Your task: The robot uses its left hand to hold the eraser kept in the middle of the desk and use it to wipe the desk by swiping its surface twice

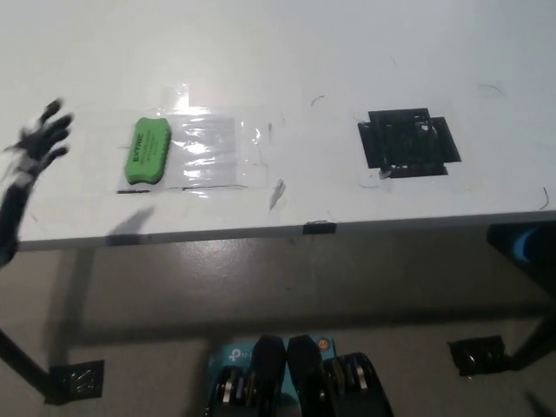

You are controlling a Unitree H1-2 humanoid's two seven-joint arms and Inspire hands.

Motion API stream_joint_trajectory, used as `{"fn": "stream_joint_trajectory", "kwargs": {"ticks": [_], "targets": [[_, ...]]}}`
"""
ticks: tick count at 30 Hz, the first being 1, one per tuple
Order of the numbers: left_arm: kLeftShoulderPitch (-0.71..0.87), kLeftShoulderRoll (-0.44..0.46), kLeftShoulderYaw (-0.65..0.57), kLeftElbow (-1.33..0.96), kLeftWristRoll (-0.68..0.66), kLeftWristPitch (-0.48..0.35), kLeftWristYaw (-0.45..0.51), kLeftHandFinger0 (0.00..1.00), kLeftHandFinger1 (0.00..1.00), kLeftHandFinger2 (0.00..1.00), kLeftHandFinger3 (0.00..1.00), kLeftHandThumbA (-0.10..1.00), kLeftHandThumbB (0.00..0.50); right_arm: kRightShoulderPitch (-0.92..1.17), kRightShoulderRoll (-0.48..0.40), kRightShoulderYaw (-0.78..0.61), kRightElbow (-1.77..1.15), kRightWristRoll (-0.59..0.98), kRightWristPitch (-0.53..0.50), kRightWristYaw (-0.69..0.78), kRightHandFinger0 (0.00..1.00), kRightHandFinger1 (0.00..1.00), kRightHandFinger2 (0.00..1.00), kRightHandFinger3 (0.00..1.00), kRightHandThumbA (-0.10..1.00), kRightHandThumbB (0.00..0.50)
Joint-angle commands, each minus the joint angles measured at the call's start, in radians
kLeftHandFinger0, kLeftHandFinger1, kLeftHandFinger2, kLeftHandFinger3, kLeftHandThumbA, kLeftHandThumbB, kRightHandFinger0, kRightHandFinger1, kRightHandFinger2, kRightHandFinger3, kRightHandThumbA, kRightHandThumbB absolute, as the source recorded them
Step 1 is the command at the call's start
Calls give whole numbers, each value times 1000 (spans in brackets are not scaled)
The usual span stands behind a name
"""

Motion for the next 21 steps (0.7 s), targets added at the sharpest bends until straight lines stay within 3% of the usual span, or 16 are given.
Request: {"fn": "stream_joint_trajectory", "kwargs": {"ticks": [1, 3, 4, 6, 8, 9, 11, 12, 18, 21], "targets": [[-183, 89, -145, 136, 278, -9, -24, 1000, 1000, 1000, 1000, 1000, 172, -7, -25, -7, -40, 16, 16, -1, 1000, 1000, 1000, 1000, 1000, 135], [-233, 110, -191, 183, 338, -38, -28, 1000, 1000, 1000, 1000, 1000, 171, -11, -24, -7, -39, 12, 21, -7, 1000, 1000, 1000, 1000, 1000, 140], [-309, 127, -248, 248, 401, -50, -41, 1000, 1000, 1000, 1000, 1000, 189, -11, -27, -7, -31, 14, 10, -2, 1000, 1000, 1000, 1000, 1000, 194], [-375, 145, -307, 333, 476, -102, -33, 1000, 1000, 1000, 1000, 1000, 201, -9, -30, -5, -28, 10, 9, 0, 1000, 1000, 1000, 1000, 1000, 217], [-436, 167, -373, 410, 549, -138, -35, 1000, 1000, 1000, 1000, 1000, 192, -2, -30, -2, -35, 7, 12, 2, 1000, 1000, 1000, 1000, 1000, 205], [-465, 172, -401, 448, 580, -152, -31, 1000, 1000, 1000, 1000, 1000, 216, -2, -30, -1, -38, 7, 17, 2, 1000, 1000, 1000, 1000, 1000, 181], [-539, 185, -481, 541, 681, -190, -10, 1000, 1000, 1000, 1000, 1000, 191, -2, -34, 1, -34, 8, 9, 8, 1000, 1000, 1000, 1000, 1000, 146], [-570, 192, -520, 583, 727, -203, -2, 1000, 1000, 1000, 1000, 1000, 202, -1, -33, 2, -35, 8, 8, 8, 1000, 1000, 1000, 1000, 1000, 136], [-726, 250, -677, 710, 891, -246, -44, 1000, 1000, 1000, 1000, 1000, 237, 8, -28, 4, -49, 2, 24, 2, 1000, 1000, 1000, 1000, 1000, 130], [-819, 273, -730, 803, 947, -308, 10, 1000, 1000, 1000, 1000, 1000, 223, 14, -28, -7, -56, 16, 29, 2, 1000, 1000, 1000, 1000, 1000, 136]]}}
